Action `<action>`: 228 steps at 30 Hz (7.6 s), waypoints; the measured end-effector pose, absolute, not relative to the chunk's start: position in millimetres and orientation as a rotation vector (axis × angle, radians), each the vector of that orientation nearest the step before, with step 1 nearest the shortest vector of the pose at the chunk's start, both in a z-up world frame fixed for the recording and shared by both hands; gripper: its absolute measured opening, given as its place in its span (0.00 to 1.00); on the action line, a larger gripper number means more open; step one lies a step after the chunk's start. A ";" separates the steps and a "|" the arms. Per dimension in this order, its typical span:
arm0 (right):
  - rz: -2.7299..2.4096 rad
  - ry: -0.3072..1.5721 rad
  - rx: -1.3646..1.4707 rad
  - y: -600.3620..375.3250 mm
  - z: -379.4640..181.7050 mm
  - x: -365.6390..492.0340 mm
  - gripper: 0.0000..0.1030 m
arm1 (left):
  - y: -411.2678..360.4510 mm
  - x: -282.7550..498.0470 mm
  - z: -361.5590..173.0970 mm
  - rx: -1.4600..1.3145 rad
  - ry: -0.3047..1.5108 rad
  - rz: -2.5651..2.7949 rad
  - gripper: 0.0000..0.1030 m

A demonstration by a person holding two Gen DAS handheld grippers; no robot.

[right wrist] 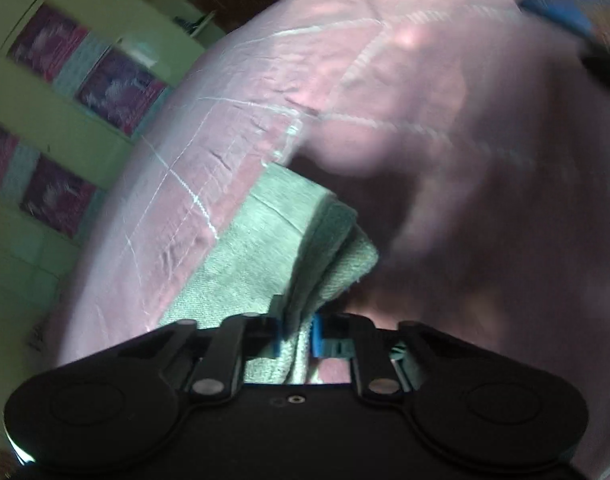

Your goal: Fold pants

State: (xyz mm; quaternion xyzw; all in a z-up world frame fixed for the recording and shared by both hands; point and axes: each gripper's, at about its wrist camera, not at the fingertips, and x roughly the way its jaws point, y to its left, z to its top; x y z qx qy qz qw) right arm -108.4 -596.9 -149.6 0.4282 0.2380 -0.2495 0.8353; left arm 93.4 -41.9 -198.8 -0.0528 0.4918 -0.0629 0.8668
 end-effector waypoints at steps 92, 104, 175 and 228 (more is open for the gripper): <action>-0.110 0.750 -0.041 -394.7 -127.8 -9.2 0.28 | -163.4 77.4 -184.3 0.125 0.932 -0.254 0.20; -0.184 0.827 -0.034 -448.0 -156.8 -38.5 0.27 | -179.1 58.8 -194.0 0.221 0.897 -0.265 0.26; -0.512 0.599 0.781 -610.4 -158.1 -103.9 0.10 | -294.5 52.1 -198.4 0.302 0.919 -0.383 0.35; -0.123 0.565 0.418 -428.4 -106.6 -77.3 0.62 | -146.8 87.9 -201.6 -0.563 1.073 -0.409 0.18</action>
